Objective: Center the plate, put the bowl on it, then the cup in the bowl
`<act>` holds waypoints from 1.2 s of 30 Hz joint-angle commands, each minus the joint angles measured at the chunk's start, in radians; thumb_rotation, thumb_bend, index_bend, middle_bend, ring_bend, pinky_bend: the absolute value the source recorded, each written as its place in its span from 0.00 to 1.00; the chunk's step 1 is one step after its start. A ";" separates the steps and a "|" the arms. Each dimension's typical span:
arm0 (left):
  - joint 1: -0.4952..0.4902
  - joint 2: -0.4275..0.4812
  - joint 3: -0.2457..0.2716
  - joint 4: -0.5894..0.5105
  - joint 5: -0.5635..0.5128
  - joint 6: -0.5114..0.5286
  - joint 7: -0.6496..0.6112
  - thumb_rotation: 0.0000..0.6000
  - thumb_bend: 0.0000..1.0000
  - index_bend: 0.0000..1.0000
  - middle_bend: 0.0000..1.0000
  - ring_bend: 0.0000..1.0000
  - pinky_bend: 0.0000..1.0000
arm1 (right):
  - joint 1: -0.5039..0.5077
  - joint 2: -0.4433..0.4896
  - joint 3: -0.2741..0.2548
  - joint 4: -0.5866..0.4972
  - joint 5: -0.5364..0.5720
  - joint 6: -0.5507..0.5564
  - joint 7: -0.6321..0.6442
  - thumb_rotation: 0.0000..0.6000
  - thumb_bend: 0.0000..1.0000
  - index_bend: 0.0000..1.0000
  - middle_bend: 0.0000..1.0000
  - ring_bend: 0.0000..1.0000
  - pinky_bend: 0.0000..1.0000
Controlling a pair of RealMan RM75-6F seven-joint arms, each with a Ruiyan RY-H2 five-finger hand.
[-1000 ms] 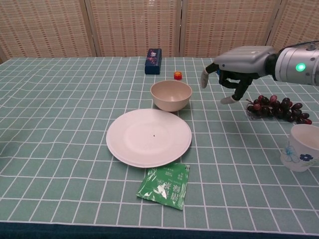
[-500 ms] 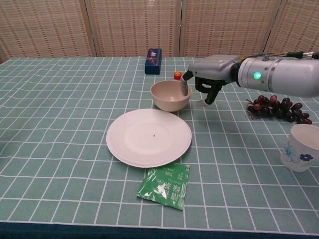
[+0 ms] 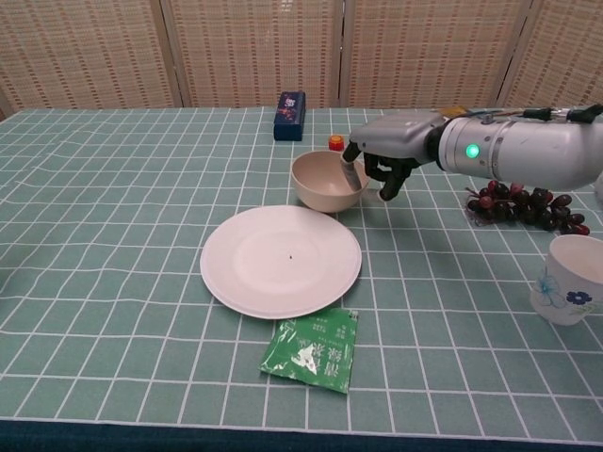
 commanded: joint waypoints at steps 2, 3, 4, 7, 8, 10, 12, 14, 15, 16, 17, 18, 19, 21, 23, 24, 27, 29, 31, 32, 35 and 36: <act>0.002 0.001 -0.002 0.000 0.000 -0.001 -0.004 1.00 0.14 0.20 0.24 0.24 0.38 | 0.005 -0.009 -0.005 0.015 -0.002 0.005 0.009 1.00 0.42 0.51 0.87 0.96 0.97; 0.003 0.001 -0.002 0.000 0.001 0.000 -0.005 1.00 0.14 0.20 0.24 0.24 0.38 | 0.005 -0.010 -0.006 0.017 -0.003 0.008 0.011 1.00 0.42 0.52 0.87 0.96 0.97; 0.004 0.001 -0.003 0.001 0.001 0.001 -0.006 1.00 0.14 0.20 0.24 0.24 0.38 | 0.005 -0.010 -0.007 0.018 -0.004 0.014 0.016 1.00 0.43 0.52 0.87 0.96 0.97; 0.004 0.000 -0.004 0.003 0.001 -0.001 -0.007 1.00 0.14 0.20 0.24 0.25 0.38 | 0.006 -0.007 -0.008 0.019 -0.008 0.026 0.026 1.00 0.45 0.53 0.87 0.96 0.97; 0.004 0.000 -0.005 0.004 0.001 -0.002 -0.007 1.00 0.14 0.20 0.24 0.25 0.38 | 0.006 -0.007 -0.009 0.021 -0.010 0.030 0.028 1.00 0.45 0.54 0.87 0.96 0.97; 0.004 -0.002 -0.006 0.004 0.002 -0.005 -0.007 1.00 0.14 0.20 0.24 0.24 0.38 | 0.007 -0.006 -0.010 0.023 -0.013 0.039 0.031 1.00 0.45 0.54 0.87 0.96 0.97; 0.003 -0.003 -0.006 0.005 0.004 -0.005 -0.007 1.00 0.14 0.20 0.24 0.24 0.38 | 0.005 -0.003 -0.011 0.019 -0.016 0.051 0.037 1.00 0.45 0.54 0.87 0.96 0.97; 0.003 -0.005 -0.007 0.006 0.004 -0.007 -0.007 1.00 0.14 0.20 0.24 0.24 0.38 | 0.003 0.005 -0.013 0.010 -0.023 0.069 0.041 1.00 0.46 0.55 0.87 0.97 0.97; 0.003 -0.005 -0.008 0.006 0.004 -0.007 -0.007 1.00 0.14 0.20 0.24 0.24 0.38 | 0.002 0.010 -0.014 0.005 -0.028 0.078 0.041 1.00 0.46 0.55 0.87 0.97 0.97; 0.003 -0.005 -0.008 0.006 0.004 -0.008 -0.007 1.00 0.14 0.20 0.24 0.24 0.38 | 0.001 0.018 -0.016 -0.005 -0.034 0.090 0.039 1.00 0.47 0.55 0.87 0.97 0.97; 0.003 -0.005 -0.009 0.007 0.004 -0.009 -0.007 1.00 0.14 0.20 0.24 0.24 0.38 | -0.001 0.025 -0.017 -0.014 -0.039 0.102 0.038 1.00 0.47 0.56 0.87 0.97 0.97; 0.003 -0.006 -0.009 0.007 0.004 -0.009 -0.007 1.00 0.14 0.20 0.24 0.24 0.38 | -0.003 0.032 -0.017 -0.024 -0.043 0.114 0.036 1.00 0.47 0.56 0.87 0.97 0.97; 0.003 -0.007 -0.009 0.007 0.005 -0.010 -0.007 1.00 0.14 0.20 0.24 0.24 0.38 | -0.006 0.044 -0.017 -0.041 -0.050 0.131 0.034 1.00 0.47 0.56 0.87 0.97 0.97; 0.002 -0.008 -0.010 0.006 0.006 -0.011 -0.006 1.00 0.14 0.20 0.24 0.24 0.38 | -0.012 0.062 -0.018 -0.073 -0.061 0.161 0.031 1.00 0.48 0.57 0.87 0.97 0.97; 0.001 -0.009 -0.011 0.005 0.008 -0.011 -0.004 1.00 0.14 0.20 0.24 0.24 0.38 | -0.020 0.086 -0.018 -0.114 -0.075 0.198 0.026 1.00 0.48 0.57 0.87 0.97 0.97; 0.001 -0.009 -0.012 0.004 0.008 -0.012 -0.003 1.00 0.14 0.20 0.24 0.24 0.38 | -0.024 0.097 -0.019 -0.134 -0.082 0.214 0.022 1.00 0.48 0.57 0.87 0.97 0.97; 0.001 -0.010 -0.013 0.001 0.010 -0.011 0.001 1.00 0.14 0.20 0.24 0.24 0.38 | -0.038 0.135 -0.025 -0.206 -0.110 0.267 0.008 1.00 0.48 0.57 0.87 0.97 0.97; 0.001 -0.009 -0.013 -0.002 0.010 -0.012 0.004 1.00 0.14 0.20 0.24 0.24 0.38 | -0.047 0.159 -0.034 -0.257 -0.133 0.300 -0.003 1.00 0.48 0.57 0.87 0.98 0.97; 0.001 -0.009 -0.014 -0.007 0.012 -0.011 0.009 1.00 0.14 0.20 0.24 0.24 0.38 | -0.053 0.178 -0.047 -0.303 -0.158 0.322 -0.017 1.00 0.48 0.57 0.87 0.98 0.97; 0.001 -0.009 -0.014 -0.008 0.013 -0.011 0.011 1.00 0.14 0.20 0.24 0.24 0.38 | -0.055 0.185 -0.054 -0.320 -0.169 0.329 -0.022 1.00 0.48 0.57 0.87 0.98 0.97; 0.002 -0.009 -0.012 -0.015 0.017 -0.009 0.016 1.00 0.14 0.20 0.24 0.24 0.38 | -0.060 0.192 -0.078 -0.363 -0.198 0.339 -0.034 1.00 0.48 0.58 0.87 0.98 0.97; 0.003 -0.009 -0.012 -0.016 0.018 -0.008 0.018 1.00 0.14 0.20 0.24 0.24 0.38 | -0.060 0.190 -0.084 -0.371 -0.205 0.339 -0.036 1.00 0.48 0.58 0.87 0.98 0.97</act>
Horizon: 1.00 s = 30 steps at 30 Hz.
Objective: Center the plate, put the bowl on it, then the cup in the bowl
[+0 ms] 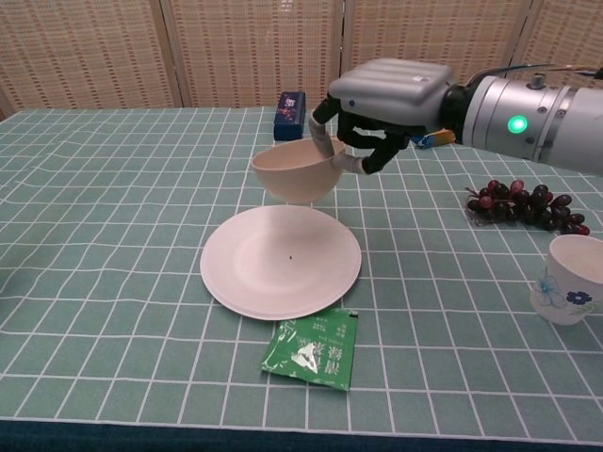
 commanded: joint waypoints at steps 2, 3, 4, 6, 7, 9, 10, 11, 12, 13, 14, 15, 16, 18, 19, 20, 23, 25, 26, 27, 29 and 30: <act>0.002 0.000 0.001 -0.005 0.003 0.002 0.005 1.00 0.14 0.20 0.24 0.24 0.38 | -0.008 -0.002 -0.037 -0.037 -0.042 0.013 -0.019 1.00 0.48 0.58 0.87 0.98 0.97; 0.003 0.001 0.002 -0.006 0.004 0.004 0.006 1.00 0.14 0.20 0.24 0.24 0.38 | -0.008 -0.009 -0.043 -0.037 -0.048 0.013 -0.020 1.00 0.48 0.58 0.87 0.98 0.97; 0.005 0.002 0.002 -0.007 0.004 0.005 0.007 1.00 0.14 0.20 0.24 0.24 0.38 | -0.008 -0.017 -0.052 -0.035 -0.056 0.011 -0.021 1.00 0.48 0.58 0.87 0.98 0.97; 0.008 0.004 0.003 -0.008 0.003 0.008 0.005 1.00 0.14 0.20 0.24 0.24 0.38 | -0.009 -0.031 -0.063 -0.026 -0.068 0.010 -0.025 1.00 0.49 0.58 0.87 0.98 0.97; 0.010 0.005 0.003 -0.007 0.002 0.008 0.002 1.00 0.14 0.20 0.24 0.24 0.38 | -0.010 -0.039 -0.069 -0.016 -0.074 0.012 -0.030 1.00 0.49 0.58 0.87 0.98 0.97; 0.013 0.007 0.004 -0.004 0.000 0.009 -0.001 1.00 0.14 0.20 0.24 0.24 0.38 | -0.012 -0.052 -0.075 0.001 -0.083 0.017 -0.034 1.00 0.49 0.58 0.87 0.98 0.97; 0.014 0.007 0.004 -0.003 -0.001 0.010 -0.004 1.00 0.14 0.20 0.24 0.24 0.38 | -0.013 -0.060 -0.078 0.013 -0.087 0.019 -0.035 1.00 0.49 0.58 0.87 0.98 0.97; 0.015 0.007 0.004 -0.001 -0.002 0.010 -0.006 1.00 0.14 0.20 0.24 0.24 0.38 | -0.012 -0.065 -0.080 0.022 -0.091 0.021 -0.036 1.00 0.49 0.58 0.87 0.98 0.97; 0.016 0.007 0.004 0.000 -0.003 0.010 -0.008 1.00 0.14 0.20 0.24 0.24 0.38 | -0.012 -0.071 -0.081 0.032 -0.094 0.023 -0.038 1.00 0.49 0.58 0.87 0.98 0.97; 0.016 0.006 0.004 0.002 -0.003 0.009 -0.011 1.00 0.14 0.20 0.24 0.24 0.38 | -0.011 -0.078 -0.082 0.044 -0.098 0.025 -0.040 1.00 0.49 0.58 0.87 0.98 0.97; 0.016 0.005 0.004 0.003 -0.002 0.009 -0.013 1.00 0.14 0.20 0.24 0.24 0.38 | -0.011 -0.083 -0.083 0.051 -0.099 0.026 -0.038 1.00 0.49 0.58 0.87 0.98 0.97; 0.016 0.005 0.004 0.004 -0.002 0.008 -0.014 1.00 0.14 0.20 0.24 0.24 0.38 | -0.011 -0.088 -0.083 0.058 -0.101 0.029 -0.037 1.00 0.49 0.58 0.87 0.98 0.97; 0.016 0.004 0.005 0.006 -0.001 0.007 -0.016 1.00 0.14 0.20 0.24 0.24 0.38 | -0.011 -0.095 -0.082 0.069 -0.103 0.033 -0.037 1.00 0.49 0.58 0.87 0.98 0.97; 0.016 0.002 0.004 0.009 -0.001 0.005 -0.019 1.00 0.14 0.20 0.24 0.24 0.38 | -0.012 -0.105 -0.082 0.084 -0.106 0.040 -0.042 1.00 0.49 0.58 0.87 0.98 0.97; 0.016 0.002 0.005 0.010 -0.001 0.005 -0.021 1.00 0.14 0.20 0.24 0.24 0.38 | -0.012 -0.109 -0.083 0.088 -0.106 0.039 -0.042 1.00 0.49 0.58 0.87 0.98 0.97; 0.016 0.001 0.004 0.012 -0.001 0.005 -0.022 1.00 0.14 0.20 0.24 0.24 0.38 | -0.013 -0.110 -0.083 0.089 -0.106 0.038 -0.046 1.00 0.49 0.58 0.87 0.98 0.97; 0.017 0.000 0.004 0.016 0.000 0.005 -0.027 1.00 0.14 0.20 0.24 0.24 0.38 | -0.016 -0.109 -0.085 0.085 -0.103 0.033 -0.075 1.00 0.45 0.51 0.86 0.98 0.97; 0.018 -0.001 0.004 0.018 0.001 0.005 -0.031 1.00 0.14 0.20 0.24 0.24 0.38 | -0.023 -0.100 -0.084 0.070 -0.092 0.025 -0.103 1.00 0.40 0.43 0.85 0.97 0.97; 0.018 -0.001 0.005 0.019 0.001 0.005 -0.032 1.00 0.14 0.20 0.24 0.24 0.37 | -0.026 -0.095 -0.084 0.062 -0.086 0.022 -0.116 1.00 0.36 0.38 0.85 0.97 0.97; 0.018 -0.001 0.005 0.020 0.002 0.005 -0.032 1.00 0.14 0.20 0.24 0.24 0.37 | -0.030 -0.090 -0.082 0.052 -0.080 0.019 -0.129 1.00 0.33 0.33 0.85 0.97 0.97; 0.018 -0.002 0.006 0.021 0.003 0.003 -0.033 1.00 0.14 0.20 0.24 0.24 0.37 | -0.040 -0.078 -0.078 0.027 -0.066 0.018 -0.159 1.00 0.30 0.27 0.85 0.97 0.97; 0.018 -0.002 0.005 0.021 0.003 0.002 -0.034 1.00 0.14 0.20 0.24 0.24 0.37 | -0.044 -0.073 -0.076 0.017 -0.061 0.018 -0.171 1.00 0.28 0.24 0.84 0.97 0.97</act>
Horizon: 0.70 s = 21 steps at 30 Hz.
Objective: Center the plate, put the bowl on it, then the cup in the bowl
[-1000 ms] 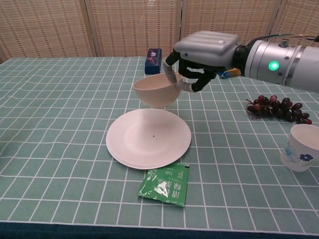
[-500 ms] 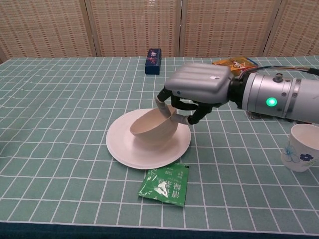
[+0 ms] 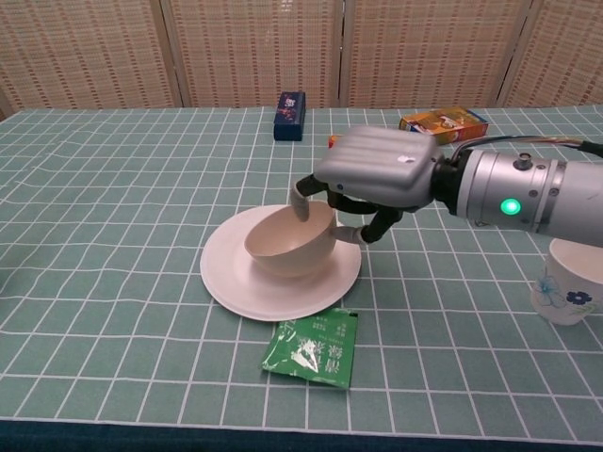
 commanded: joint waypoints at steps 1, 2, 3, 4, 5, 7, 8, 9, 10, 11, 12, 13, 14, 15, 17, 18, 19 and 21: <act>-0.001 -0.001 0.000 0.000 0.001 -0.001 -0.001 1.00 0.14 0.20 0.24 0.24 0.37 | -0.019 0.024 0.006 -0.042 0.025 -0.005 -0.047 1.00 0.27 0.21 0.84 0.97 0.97; -0.001 -0.001 0.000 0.000 0.002 -0.002 -0.001 1.00 0.14 0.20 0.24 0.24 0.37 | -0.022 0.029 0.007 -0.052 0.029 -0.007 -0.057 1.00 0.27 0.20 0.84 0.97 0.97; -0.002 -0.001 -0.001 -0.001 0.003 -0.002 0.000 1.00 0.14 0.20 0.24 0.24 0.37 | -0.025 0.034 0.006 -0.061 0.032 -0.008 -0.067 1.00 0.26 0.19 0.84 0.97 0.97; -0.003 -0.002 -0.001 -0.002 0.004 -0.002 0.000 1.00 0.14 0.20 0.24 0.24 0.37 | -0.030 0.042 0.005 -0.072 0.036 -0.009 -0.080 1.00 0.26 0.18 0.84 0.97 0.97; -0.003 -0.002 -0.001 -0.003 0.005 -0.002 0.001 1.00 0.14 0.20 0.24 0.24 0.37 | -0.034 0.047 0.005 -0.080 0.039 -0.009 -0.091 1.00 0.25 0.17 0.84 0.97 0.97; -0.004 -0.002 -0.002 -0.005 0.008 -0.002 0.002 1.00 0.14 0.20 0.24 0.24 0.37 | -0.045 0.062 0.005 -0.100 0.050 -0.008 -0.113 1.00 0.24 0.14 0.83 0.96 0.97; -0.004 -0.002 -0.001 -0.006 0.008 -0.003 0.003 1.00 0.14 0.20 0.24 0.24 0.37 | -0.050 0.068 0.005 -0.108 0.055 -0.008 -0.120 1.00 0.23 0.12 0.83 0.96 0.97; -0.005 -0.002 -0.001 -0.006 0.009 -0.003 0.005 1.00 0.14 0.20 0.24 0.24 0.37 | -0.054 0.074 0.004 -0.115 0.058 -0.008 -0.127 1.00 0.23 0.11 0.83 0.96 0.97; -0.006 -0.003 -0.001 -0.007 0.010 -0.005 0.006 1.00 0.14 0.20 0.24 0.24 0.37 | -0.059 0.080 0.003 -0.124 0.062 -0.009 -0.133 1.00 0.23 0.10 0.83 0.96 0.97; -0.006 -0.003 -0.001 -0.009 0.010 -0.006 0.006 1.00 0.14 0.20 0.24 0.24 0.37 | -0.063 0.085 0.002 -0.128 0.064 -0.007 -0.136 1.00 0.23 0.10 0.83 0.96 0.97; -0.007 -0.003 -0.001 -0.010 0.011 -0.007 0.007 1.00 0.14 0.20 0.24 0.24 0.37 | -0.067 0.089 0.002 -0.131 0.064 -0.004 -0.140 1.00 0.23 0.09 0.83 0.96 0.97; -0.007 -0.003 -0.002 -0.012 0.012 -0.006 0.009 1.00 0.14 0.19 0.24 0.24 0.37 | -0.072 0.097 0.003 -0.137 0.066 0.002 -0.145 1.00 0.23 0.09 0.83 0.95 0.97; -0.007 -0.002 -0.002 -0.013 0.013 -0.005 0.011 1.00 0.14 0.19 0.24 0.24 0.37 | -0.077 0.105 0.005 -0.145 0.068 0.009 -0.147 1.00 0.23 0.08 0.83 0.95 0.97; -0.007 -0.001 -0.002 -0.015 0.014 -0.005 0.013 1.00 0.14 0.19 0.24 0.24 0.37 | -0.082 0.116 0.009 -0.155 0.070 0.019 -0.148 1.00 0.23 0.08 0.82 0.95 0.97; -0.008 0.002 -0.003 -0.019 0.013 -0.006 0.016 1.00 0.14 0.19 0.24 0.24 0.37 | -0.097 0.148 0.018 -0.185 0.079 0.039 -0.151 1.00 0.23 0.08 0.82 0.94 0.97; -0.008 0.003 -0.004 -0.020 0.012 -0.007 0.017 1.00 0.14 0.19 0.24 0.24 0.37 | -0.104 0.166 0.021 -0.200 0.084 0.047 -0.155 1.00 0.23 0.08 0.81 0.94 0.97; -0.009 0.004 -0.004 -0.021 0.010 -0.009 0.017 1.00 0.14 0.19 0.24 0.24 0.37 | -0.113 0.192 0.026 -0.224 0.091 0.057 -0.162 1.00 0.23 0.08 0.81 0.93 0.97; -0.010 0.005 -0.006 -0.022 0.009 -0.010 0.018 1.00 0.14 0.19 0.24 0.24 0.37 | -0.128 0.239 0.031 -0.270 0.108 0.065 -0.172 1.00 0.22 0.08 0.78 0.91 0.97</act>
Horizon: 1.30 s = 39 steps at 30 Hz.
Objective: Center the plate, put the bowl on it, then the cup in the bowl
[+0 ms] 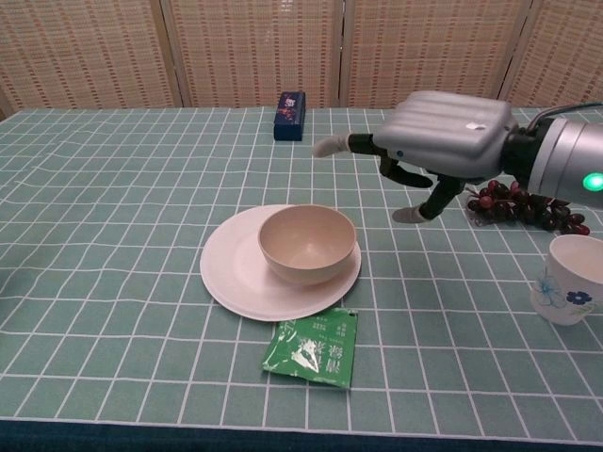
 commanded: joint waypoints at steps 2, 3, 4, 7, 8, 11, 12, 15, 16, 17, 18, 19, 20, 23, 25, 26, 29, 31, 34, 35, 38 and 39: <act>-0.002 0.000 -0.002 -0.001 -0.001 -0.002 -0.001 1.00 0.14 0.19 0.24 0.24 0.37 | -0.048 0.126 0.013 -0.120 0.043 0.033 -0.024 1.00 0.23 0.08 0.74 0.86 0.96; -0.002 -0.001 -0.002 -0.001 -0.001 -0.002 -0.001 1.00 0.14 0.19 0.24 0.24 0.37 | -0.059 0.153 0.013 -0.145 0.051 0.041 -0.027 1.00 0.22 0.08 0.72 0.83 0.95; -0.003 -0.001 -0.003 0.000 -0.003 -0.004 0.000 1.00 0.14 0.19 0.24 0.24 0.37 | -0.075 0.190 0.010 -0.178 0.058 0.051 -0.032 1.00 0.22 0.08 0.69 0.80 0.94; -0.006 0.000 -0.004 -0.003 -0.004 -0.009 0.001 1.00 0.14 0.19 0.24 0.24 0.37 | -0.117 0.275 -0.003 -0.256 0.075 0.072 -0.028 1.00 0.23 0.08 0.59 0.70 0.88; -0.007 0.000 -0.004 -0.003 -0.004 -0.010 0.002 1.00 0.14 0.19 0.24 0.24 0.37 | -0.130 0.298 -0.010 -0.274 0.074 0.082 -0.025 1.00 0.23 0.08 0.56 0.66 0.86; -0.011 -0.001 -0.006 -0.005 -0.003 -0.013 0.003 1.00 0.14 0.19 0.24 0.24 0.37 | -0.180 0.361 -0.034 -0.324 0.063 0.122 -0.013 1.00 0.23 0.08 0.48 0.57 0.80; -0.013 -0.002 -0.007 -0.006 -0.003 -0.015 0.004 1.00 0.14 0.19 0.24 0.24 0.37 | -0.192 0.375 -0.040 -0.336 0.059 0.131 -0.007 1.00 0.22 0.08 0.45 0.54 0.78; -0.018 -0.004 -0.007 -0.008 -0.002 -0.021 0.006 1.00 0.14 0.19 0.23 0.24 0.37 | -0.242 0.421 -0.068 -0.363 0.041 0.167 0.007 1.00 0.20 0.08 0.40 0.48 0.72; -0.020 -0.005 -0.008 -0.008 -0.002 -0.023 0.007 1.00 0.14 0.19 0.23 0.24 0.37 | -0.262 0.435 -0.082 -0.368 0.037 0.176 0.005 1.00 0.18 0.08 0.37 0.44 0.69; -0.021 -0.006 -0.008 -0.008 -0.002 -0.025 0.008 1.00 0.14 0.19 0.23 0.24 0.37 | -0.275 0.443 -0.091 -0.371 0.033 0.182 0.003 1.00 0.16 0.08 0.35 0.41 0.66; -0.022 -0.006 -0.008 -0.009 -0.002 -0.027 0.009 1.00 0.14 0.19 0.23 0.24 0.37 | -0.287 0.449 -0.098 -0.374 0.029 0.187 0.002 1.00 0.14 0.08 0.34 0.39 0.64; -0.024 -0.007 -0.008 -0.010 -0.001 -0.028 0.010 1.00 0.14 0.19 0.23 0.24 0.37 | -0.299 0.455 -0.107 -0.376 0.027 0.189 0.004 1.00 0.10 0.08 0.31 0.36 0.61; -0.025 -0.008 -0.008 -0.011 -0.001 -0.030 0.012 1.00 0.14 0.19 0.23 0.24 0.36 | -0.314 0.461 -0.117 -0.378 0.026 0.190 0.005 1.00 0.07 0.08 0.29 0.33 0.58; -0.027 -0.009 -0.007 -0.014 0.002 -0.031 0.014 1.00 0.14 0.19 0.23 0.24 0.36 | -0.347 0.465 -0.139 -0.367 0.032 0.184 0.005 1.00 0.00 0.08 0.21 0.25 0.50; -0.028 -0.008 -0.006 -0.015 0.002 -0.032 0.014 1.00 0.14 0.19 0.23 0.24 0.36 | -0.364 0.458 -0.150 -0.354 0.039 0.173 0.008 1.00 0.00 0.07 0.16 0.20 0.45; -0.028 -0.008 -0.005 -0.015 0.003 -0.033 0.015 1.00 0.14 0.19 0.23 0.24 0.36 | -0.373 0.451 -0.156 -0.341 0.044 0.163 0.007 1.00 0.00 0.05 0.14 0.18 0.44; -0.030 -0.006 -0.004 -0.017 0.006 -0.034 0.017 1.00 0.14 0.19 0.23 0.24 0.36 | -0.387 0.420 -0.162 -0.307 0.053 0.138 0.008 1.00 0.00 0.03 0.11 0.16 0.42; -0.030 -0.004 -0.004 -0.020 0.009 -0.031 0.019 1.00 0.14 0.19 0.23 0.24 0.36 | -0.392 0.397 -0.164 -0.287 0.051 0.121 0.012 1.00 0.00 0.01 0.11 0.15 0.41; -0.028 0.000 -0.005 -0.025 0.013 -0.024 0.020 1.00 0.14 0.19 0.23 0.24 0.36 | -0.396 0.370 -0.166 -0.263 0.041 0.105 0.013 1.00 0.00 0.00 0.09 0.12 0.39; -0.028 0.001 -0.005 -0.025 0.013 -0.022 0.019 1.00 0.14 0.19 0.23 0.24 0.36 | -0.397 0.363 -0.166 -0.256 0.039 0.100 0.012 1.00 0.00 0.00 0.08 0.11 0.38; -0.027 0.003 -0.005 -0.025 0.012 -0.021 0.018 1.00 0.14 0.19 0.23 0.24 0.36 | -0.398 0.339 -0.158 -0.236 0.038 0.090 0.017 1.00 0.00 0.00 0.06 0.09 0.36; -0.027 0.003 -0.005 -0.025 0.011 -0.021 0.018 1.00 0.14 0.19 0.23 0.24 0.36 | -0.398 0.333 -0.154 -0.229 0.038 0.087 0.018 1.00 0.00 0.00 0.05 0.08 0.35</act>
